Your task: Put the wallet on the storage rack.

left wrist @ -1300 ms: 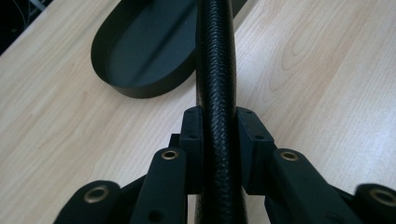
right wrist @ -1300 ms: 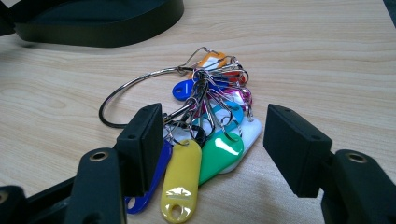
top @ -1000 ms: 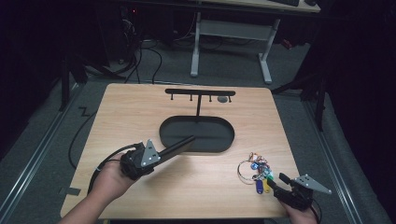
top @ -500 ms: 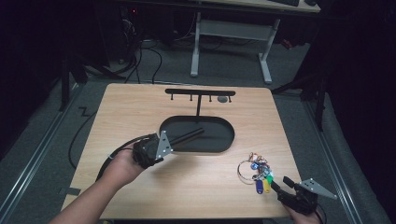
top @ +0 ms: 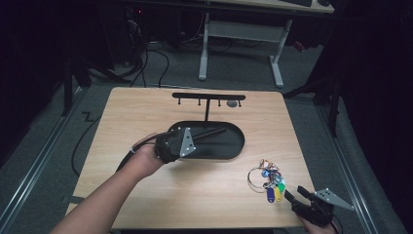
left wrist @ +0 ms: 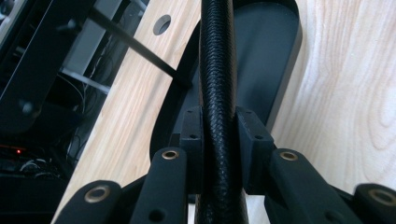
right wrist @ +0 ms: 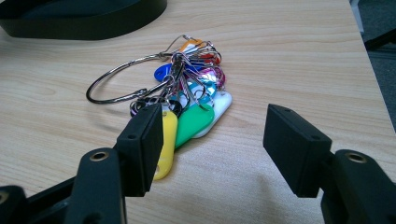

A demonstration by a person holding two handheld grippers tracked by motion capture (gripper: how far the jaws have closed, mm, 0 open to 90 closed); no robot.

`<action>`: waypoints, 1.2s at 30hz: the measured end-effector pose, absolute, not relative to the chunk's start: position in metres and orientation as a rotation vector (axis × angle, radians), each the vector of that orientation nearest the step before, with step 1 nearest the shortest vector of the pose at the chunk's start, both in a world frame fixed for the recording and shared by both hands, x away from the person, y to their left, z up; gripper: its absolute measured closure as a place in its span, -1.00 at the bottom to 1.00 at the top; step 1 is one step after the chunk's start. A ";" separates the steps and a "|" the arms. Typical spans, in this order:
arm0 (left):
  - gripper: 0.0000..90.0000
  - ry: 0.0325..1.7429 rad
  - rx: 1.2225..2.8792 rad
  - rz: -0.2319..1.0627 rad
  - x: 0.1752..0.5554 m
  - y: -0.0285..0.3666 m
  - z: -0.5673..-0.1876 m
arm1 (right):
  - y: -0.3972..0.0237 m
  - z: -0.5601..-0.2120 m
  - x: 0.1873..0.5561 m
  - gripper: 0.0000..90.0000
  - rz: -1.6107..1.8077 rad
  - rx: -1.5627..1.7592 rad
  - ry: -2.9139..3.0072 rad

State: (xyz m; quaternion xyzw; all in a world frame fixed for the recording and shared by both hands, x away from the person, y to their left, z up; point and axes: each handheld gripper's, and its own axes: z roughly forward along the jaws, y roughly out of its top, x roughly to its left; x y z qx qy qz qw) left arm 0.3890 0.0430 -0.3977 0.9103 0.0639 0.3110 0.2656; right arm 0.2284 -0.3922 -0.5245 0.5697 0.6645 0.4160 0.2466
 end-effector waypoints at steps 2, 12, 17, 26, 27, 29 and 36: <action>0.67 0.153 2.453 0.853 0.393 0.039 -0.399 | -0.393 -0.524 0.228 -0.15 1.136 1.555 1.810; 0.67 0.123 2.426 0.890 0.417 0.025 -0.411 | -0.393 -0.525 0.228 -0.15 1.140 1.558 1.813; 0.67 0.098 2.423 0.911 0.427 0.022 -0.415 | -0.394 -0.526 0.229 -0.15 1.140 1.562 1.812; 0.67 0.076 2.423 0.914 0.437 0.020 -0.426 | -0.394 -0.527 0.229 -0.15 1.137 1.566 1.817; 0.67 0.075 2.429 0.913 0.438 0.019 -0.429 | -0.393 -0.527 0.229 -0.14 1.137 1.571 1.815; 0.67 0.074 2.431 0.909 0.440 0.018 -0.431 | -0.394 -0.527 0.229 -0.14 1.137 1.571 1.815; 0.67 0.075 2.423 0.899 0.451 0.013 -0.442 | -0.394 -0.528 0.229 -0.14 1.138 1.575 1.819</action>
